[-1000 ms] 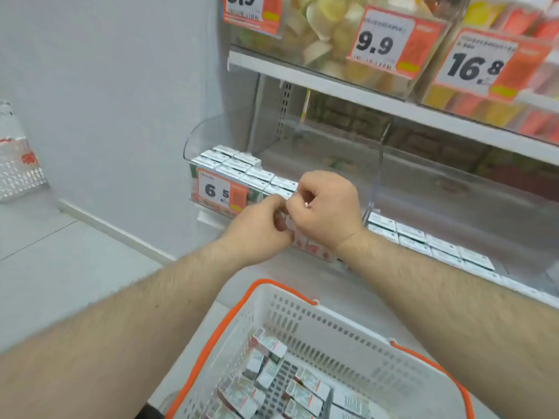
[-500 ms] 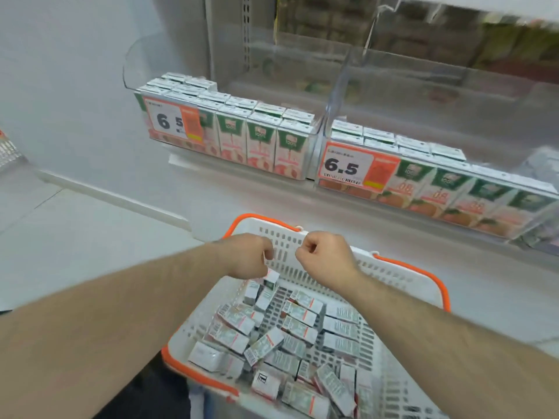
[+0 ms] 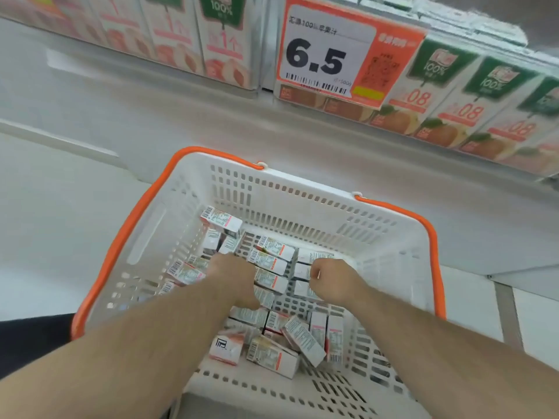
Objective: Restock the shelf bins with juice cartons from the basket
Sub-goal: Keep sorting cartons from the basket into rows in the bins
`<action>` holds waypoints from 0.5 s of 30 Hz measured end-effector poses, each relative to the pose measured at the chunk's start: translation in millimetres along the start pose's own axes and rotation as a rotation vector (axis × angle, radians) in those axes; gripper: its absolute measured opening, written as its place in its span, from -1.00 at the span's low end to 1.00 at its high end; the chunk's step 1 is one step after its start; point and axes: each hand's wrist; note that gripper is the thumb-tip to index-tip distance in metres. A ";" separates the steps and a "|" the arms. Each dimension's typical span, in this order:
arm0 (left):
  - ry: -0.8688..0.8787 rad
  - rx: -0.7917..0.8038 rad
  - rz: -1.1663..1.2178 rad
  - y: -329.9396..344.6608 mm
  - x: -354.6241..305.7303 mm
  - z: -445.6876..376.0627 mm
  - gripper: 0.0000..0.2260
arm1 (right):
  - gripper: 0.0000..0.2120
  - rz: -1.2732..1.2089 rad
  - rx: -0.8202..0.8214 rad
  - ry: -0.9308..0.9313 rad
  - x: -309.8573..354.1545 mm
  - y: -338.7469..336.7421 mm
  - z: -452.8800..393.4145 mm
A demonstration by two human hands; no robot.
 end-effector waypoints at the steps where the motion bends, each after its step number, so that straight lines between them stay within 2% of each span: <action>1: 0.011 0.011 -0.056 4.2 -3.3 -1.2 -0.55 | -0.81 0.028 0.023 -0.020 -2.7 8.3 -0.9; 3: 0.036 0.004 -0.088 10.7 -6.3 -2.5 -0.67 | -0.65 0.115 0.047 -0.100 -3.9 22.1 -4.8; 5: 0.023 -0.002 0.019 18.2 -1.1 -8.5 -0.76 | -0.57 0.243 0.028 -0.204 -1.7 33.3 -7.3; 8: -0.107 0.046 0.553 19.6 19.4 -18.8 -0.69 | -0.56 0.446 -0.018 -0.316 3.6 46.4 -5.9; 11: -0.267 0.037 1.149 12.5 36.7 -24.0 -0.73 | -0.51 0.535 -0.059 -0.315 2.8 56.3 -6.4; 15: -0.412 0.033 1.583 2.5 40.1 -27.1 -0.74 | -0.51 0.548 -0.101 -0.312 0.1 57.5 -5.2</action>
Point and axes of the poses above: each hand's wrist, its own z-axis away from the middle knuckle, its own y-axis out of the palm, x = y × z, and after that the axes turned 10 degrees about -x, right-handed
